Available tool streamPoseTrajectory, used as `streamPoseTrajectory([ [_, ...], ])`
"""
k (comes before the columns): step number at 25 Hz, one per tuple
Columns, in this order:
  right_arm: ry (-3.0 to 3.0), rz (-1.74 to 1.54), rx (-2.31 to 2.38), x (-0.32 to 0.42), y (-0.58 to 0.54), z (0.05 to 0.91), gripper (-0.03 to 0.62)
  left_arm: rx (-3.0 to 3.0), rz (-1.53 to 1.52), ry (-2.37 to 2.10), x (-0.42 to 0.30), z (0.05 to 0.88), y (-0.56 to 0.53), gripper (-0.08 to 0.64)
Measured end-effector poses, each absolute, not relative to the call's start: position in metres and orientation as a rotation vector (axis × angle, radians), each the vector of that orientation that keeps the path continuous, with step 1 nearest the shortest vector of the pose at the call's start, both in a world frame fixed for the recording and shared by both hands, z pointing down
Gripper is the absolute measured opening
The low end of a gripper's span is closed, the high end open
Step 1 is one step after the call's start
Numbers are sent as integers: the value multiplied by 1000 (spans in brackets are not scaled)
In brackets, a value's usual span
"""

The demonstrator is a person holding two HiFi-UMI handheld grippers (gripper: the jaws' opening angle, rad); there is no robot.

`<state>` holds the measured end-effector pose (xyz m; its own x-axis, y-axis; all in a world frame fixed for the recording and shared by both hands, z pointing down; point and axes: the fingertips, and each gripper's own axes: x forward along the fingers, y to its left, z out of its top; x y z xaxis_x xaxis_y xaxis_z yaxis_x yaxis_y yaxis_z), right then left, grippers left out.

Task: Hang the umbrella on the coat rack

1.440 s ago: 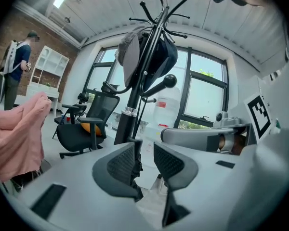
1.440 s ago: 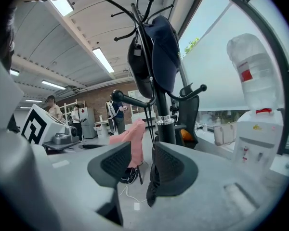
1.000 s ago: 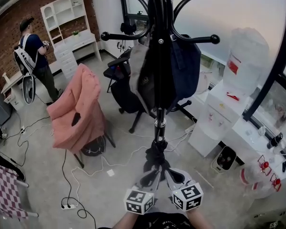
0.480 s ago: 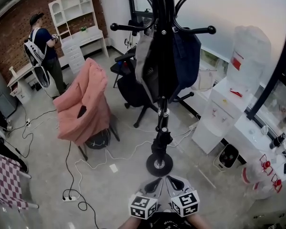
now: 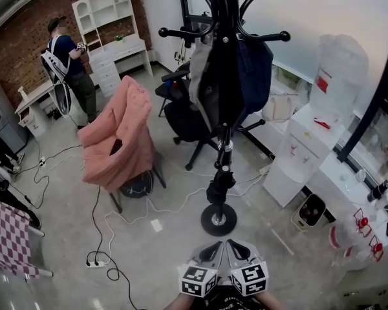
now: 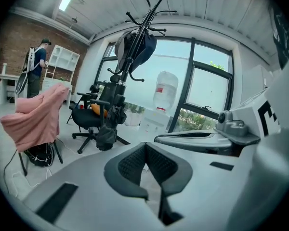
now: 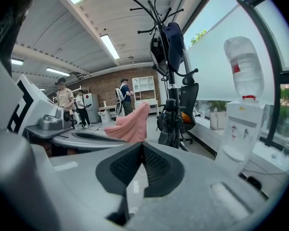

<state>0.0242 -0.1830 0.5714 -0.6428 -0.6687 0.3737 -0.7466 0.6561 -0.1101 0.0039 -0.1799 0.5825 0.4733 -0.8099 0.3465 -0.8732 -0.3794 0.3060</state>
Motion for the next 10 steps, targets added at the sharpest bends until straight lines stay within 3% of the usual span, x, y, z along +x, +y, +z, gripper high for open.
streamPoseTrajectory([
  [10,-2552,331,1153,29,-179,572,5,2257,167,-1443,-2,581,-180,11],
])
